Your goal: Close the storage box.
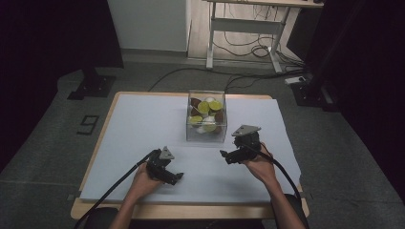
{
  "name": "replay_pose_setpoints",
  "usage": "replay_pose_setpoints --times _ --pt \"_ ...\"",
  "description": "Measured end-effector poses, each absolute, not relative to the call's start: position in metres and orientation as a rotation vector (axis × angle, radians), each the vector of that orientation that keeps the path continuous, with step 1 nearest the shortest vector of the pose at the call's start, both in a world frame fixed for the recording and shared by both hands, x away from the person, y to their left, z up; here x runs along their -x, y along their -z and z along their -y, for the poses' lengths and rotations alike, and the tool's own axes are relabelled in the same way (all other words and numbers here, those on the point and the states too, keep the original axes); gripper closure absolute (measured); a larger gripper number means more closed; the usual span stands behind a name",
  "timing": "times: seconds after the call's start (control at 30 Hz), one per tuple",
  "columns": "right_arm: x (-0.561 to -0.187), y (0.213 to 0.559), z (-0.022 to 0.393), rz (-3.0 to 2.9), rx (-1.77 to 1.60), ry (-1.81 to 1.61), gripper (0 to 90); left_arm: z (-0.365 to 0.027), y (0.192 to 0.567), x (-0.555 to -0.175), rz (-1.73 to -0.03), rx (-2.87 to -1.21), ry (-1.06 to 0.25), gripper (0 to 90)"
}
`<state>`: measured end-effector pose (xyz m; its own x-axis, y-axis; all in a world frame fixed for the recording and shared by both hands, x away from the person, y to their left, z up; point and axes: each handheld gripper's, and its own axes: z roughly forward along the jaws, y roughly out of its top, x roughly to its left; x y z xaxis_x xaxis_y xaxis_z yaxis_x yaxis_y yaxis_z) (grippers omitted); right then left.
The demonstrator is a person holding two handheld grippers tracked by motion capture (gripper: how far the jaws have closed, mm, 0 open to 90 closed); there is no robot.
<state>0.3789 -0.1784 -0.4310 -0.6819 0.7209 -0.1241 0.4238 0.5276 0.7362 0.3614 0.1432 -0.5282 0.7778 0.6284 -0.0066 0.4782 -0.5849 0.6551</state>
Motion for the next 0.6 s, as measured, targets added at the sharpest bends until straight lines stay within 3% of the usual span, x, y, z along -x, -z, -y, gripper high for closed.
replay_pose_setpoints --times 0.6 --pt "-0.364 0.428 0.205 -2.31 -0.957 -0.979 0.0 -0.143 0.528 -0.361 -0.819 -2.308 -0.298 0.0"
